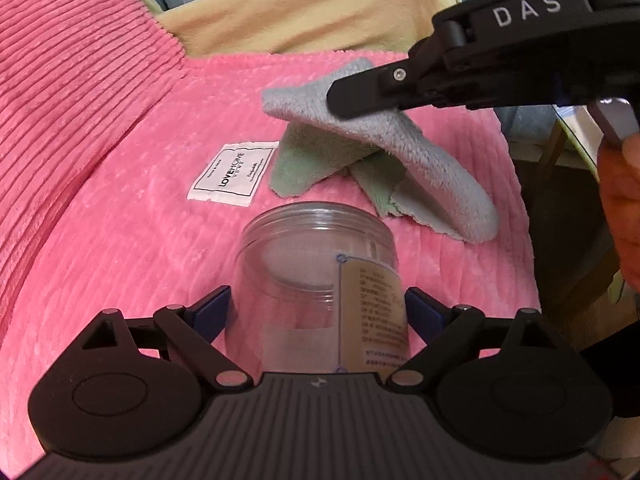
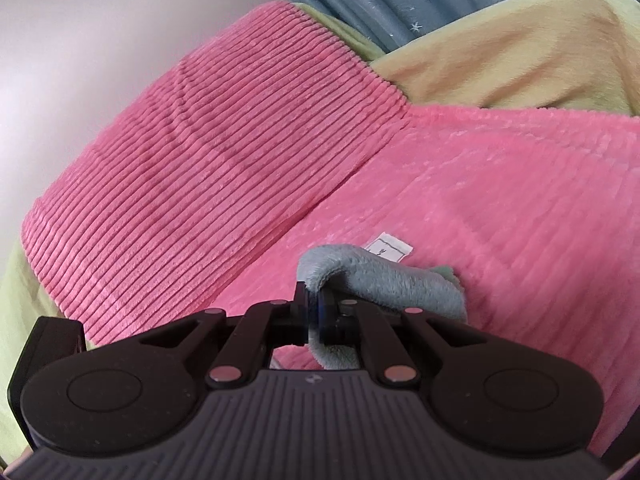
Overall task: Clean container
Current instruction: 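Turn the held jar with the left gripper to bring its white lid up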
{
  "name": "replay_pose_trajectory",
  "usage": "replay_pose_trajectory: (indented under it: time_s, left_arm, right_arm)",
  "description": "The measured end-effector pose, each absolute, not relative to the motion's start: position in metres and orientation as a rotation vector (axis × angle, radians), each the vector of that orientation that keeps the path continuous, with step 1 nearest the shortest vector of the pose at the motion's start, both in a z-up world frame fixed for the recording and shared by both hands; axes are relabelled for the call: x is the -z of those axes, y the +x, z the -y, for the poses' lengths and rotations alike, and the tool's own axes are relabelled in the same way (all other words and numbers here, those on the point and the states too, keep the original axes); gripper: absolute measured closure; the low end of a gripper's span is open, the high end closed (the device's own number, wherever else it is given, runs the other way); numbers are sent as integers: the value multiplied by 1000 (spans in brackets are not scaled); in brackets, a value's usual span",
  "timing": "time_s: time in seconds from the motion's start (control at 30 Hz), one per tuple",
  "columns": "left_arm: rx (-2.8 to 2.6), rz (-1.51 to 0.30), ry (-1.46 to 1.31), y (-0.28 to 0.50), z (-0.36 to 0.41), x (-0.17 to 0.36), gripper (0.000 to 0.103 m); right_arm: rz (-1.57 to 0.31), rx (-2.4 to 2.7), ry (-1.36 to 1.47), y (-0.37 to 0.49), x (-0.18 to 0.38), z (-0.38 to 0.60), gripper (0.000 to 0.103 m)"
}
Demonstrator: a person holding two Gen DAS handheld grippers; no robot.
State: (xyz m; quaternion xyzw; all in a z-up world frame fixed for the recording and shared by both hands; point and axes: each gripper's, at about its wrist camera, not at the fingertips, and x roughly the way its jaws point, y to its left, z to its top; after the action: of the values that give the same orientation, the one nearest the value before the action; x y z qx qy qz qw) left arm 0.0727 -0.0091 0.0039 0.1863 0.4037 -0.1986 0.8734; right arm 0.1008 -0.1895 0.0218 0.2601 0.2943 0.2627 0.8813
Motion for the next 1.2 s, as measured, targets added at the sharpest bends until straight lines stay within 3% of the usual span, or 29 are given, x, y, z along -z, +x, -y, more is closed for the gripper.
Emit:
replay_pose_trajectory:
  time_s: [0.1,0.3,0.6,1.0,1.2]
  left_arm:
    - [406,-825,369,73,8,-7,17]
    - [405,-804,339,72,6,-10,17]
    - [337,-619,229,65,-12,-33,17]
    - [343,-671,238,68,-20,-18,17]
    - [355,-570,196,61,-25,-17,17]
  right_arm:
    - [-611,-547,547,101,-23,190,100]
    - [-606,-549,545,102,-24,189,100]
    - [-598,-542,549,105,-24,186,100]
    - [-598,-551,543,102,-22,186,100]
    - [-558,-581,552,99,-25,188,100]
